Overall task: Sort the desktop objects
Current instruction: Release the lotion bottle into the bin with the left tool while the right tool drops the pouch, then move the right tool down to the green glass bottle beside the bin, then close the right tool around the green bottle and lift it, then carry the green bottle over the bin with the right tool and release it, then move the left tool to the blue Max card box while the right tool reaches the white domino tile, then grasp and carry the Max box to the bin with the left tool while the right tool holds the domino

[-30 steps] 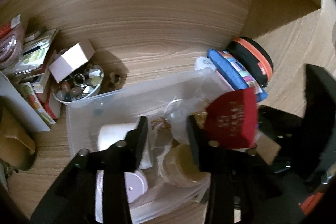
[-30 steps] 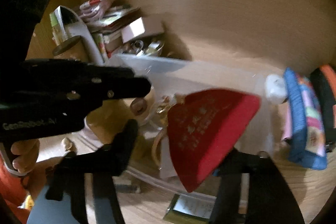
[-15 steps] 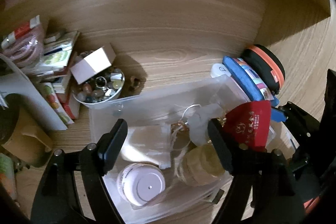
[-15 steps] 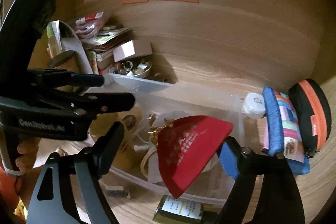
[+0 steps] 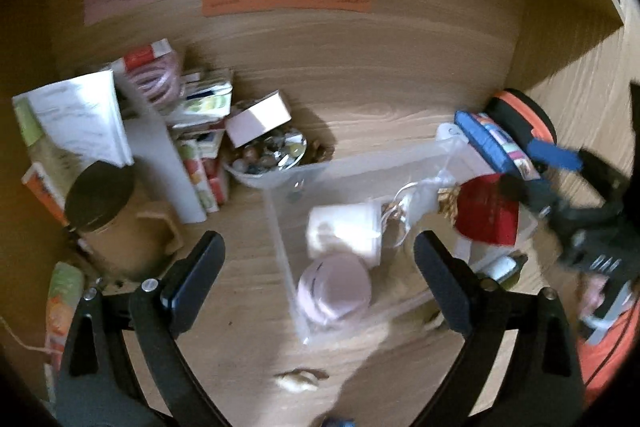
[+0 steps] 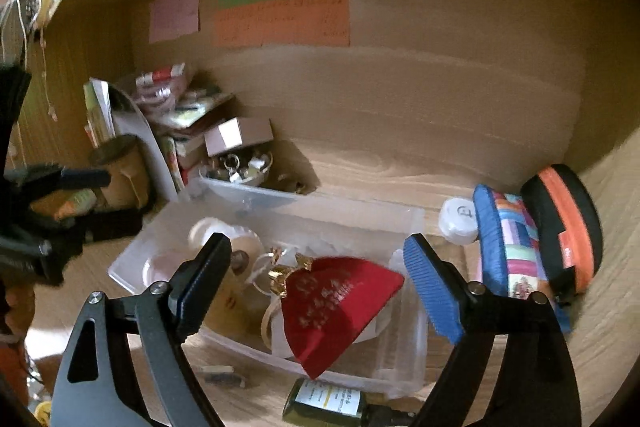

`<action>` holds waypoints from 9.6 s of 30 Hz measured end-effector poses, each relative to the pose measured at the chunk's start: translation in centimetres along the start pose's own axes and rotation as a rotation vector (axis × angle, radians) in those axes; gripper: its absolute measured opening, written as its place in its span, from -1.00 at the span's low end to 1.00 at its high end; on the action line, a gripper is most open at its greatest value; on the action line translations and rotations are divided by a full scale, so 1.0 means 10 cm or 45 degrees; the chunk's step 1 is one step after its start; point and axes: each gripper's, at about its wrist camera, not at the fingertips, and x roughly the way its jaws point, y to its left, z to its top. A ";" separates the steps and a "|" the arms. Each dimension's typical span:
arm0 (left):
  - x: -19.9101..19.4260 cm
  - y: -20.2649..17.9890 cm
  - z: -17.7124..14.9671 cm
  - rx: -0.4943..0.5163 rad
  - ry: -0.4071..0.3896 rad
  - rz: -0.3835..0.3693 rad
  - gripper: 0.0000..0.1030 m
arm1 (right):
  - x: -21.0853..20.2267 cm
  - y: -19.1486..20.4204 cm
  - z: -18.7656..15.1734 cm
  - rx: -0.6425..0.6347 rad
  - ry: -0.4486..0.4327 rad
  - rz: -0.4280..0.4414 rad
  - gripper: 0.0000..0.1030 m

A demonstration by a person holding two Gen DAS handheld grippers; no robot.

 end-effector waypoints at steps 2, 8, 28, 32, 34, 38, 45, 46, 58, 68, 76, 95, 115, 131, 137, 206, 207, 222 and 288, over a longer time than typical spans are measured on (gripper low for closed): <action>-0.05 0.02 -0.06 0.002 0.003 0.006 0.87 | -0.14 0.01 0.04 -0.004 -0.019 -0.002 0.68; -0.17 0.14 -0.23 -0.002 0.012 0.022 0.88 | -0.54 0.15 0.01 -0.051 -0.086 -0.054 0.96; -0.09 0.43 -0.95 0.009 0.213 0.060 0.91 | -0.69 0.12 -0.72 0.059 0.096 -0.165 0.98; 0.03 0.39 -1.05 0.025 0.262 0.038 0.91 | -0.50 0.10 -0.90 0.061 0.197 -0.181 0.98; 0.10 0.38 -1.09 0.019 0.289 0.027 0.91 | -0.41 0.09 -0.99 0.070 0.245 -0.182 0.98; 0.15 0.38 -1.11 0.028 0.289 0.029 0.91 | -0.22 0.04 -1.09 0.094 0.307 -0.181 0.97; 0.23 0.29 -1.09 0.078 0.261 0.024 0.61 | -0.04 -0.03 -1.09 0.122 0.338 -0.161 0.97; 0.25 0.28 -1.07 0.081 0.268 0.020 0.51 | -0.03 -0.03 -1.08 0.120 0.337 -0.162 0.97; 0.40 0.30 -1.10 0.051 0.280 -0.006 -0.01 | 0.12 0.00 -1.00 0.052 0.331 -0.161 0.70; 0.41 0.25 -1.15 0.071 0.261 0.003 -0.23 | 0.15 0.04 -1.04 0.064 0.339 -0.103 0.44; 0.25 0.30 -1.16 0.026 0.217 0.003 -0.23 | -0.10 0.01 -0.98 0.102 0.260 -0.080 0.43; -0.18 0.34 -0.71 -0.061 0.027 -0.049 -0.23 | -0.51 -0.05 -0.79 0.093 0.151 -0.080 0.07; 0.21 0.10 0.14 -0.042 0.029 -0.174 -0.23 | -0.37 -0.13 -0.09 0.071 0.008 -0.041 0.08; 0.86 -0.15 0.40 0.024 0.132 -0.247 -0.23 | 0.45 -0.23 0.05 0.048 0.147 -0.014 0.08; 1.08 -0.21 0.39 0.030 0.183 -0.255 -0.23 | 0.56 -0.24 0.00 0.041 0.163 -0.007 0.07; -0.39 -0.10 -0.43 0.185 -0.088 0.029 0.89 | -0.66 0.48 -0.25 -0.031 0.008 -0.052 0.69; -0.39 -0.08 -0.48 0.183 -0.078 0.033 0.89 | -0.66 0.50 -0.29 -0.032 0.020 -0.051 0.69; -0.09 0.07 -1.41 0.153 0.202 0.005 0.89 | -0.47 0.54 -0.80 -0.001 0.224 -0.048 0.69; -0.33 0.20 -0.72 -0.014 -0.003 -0.152 -0.49 | -0.44 0.25 -0.79 0.067 0.179 0.118 -0.57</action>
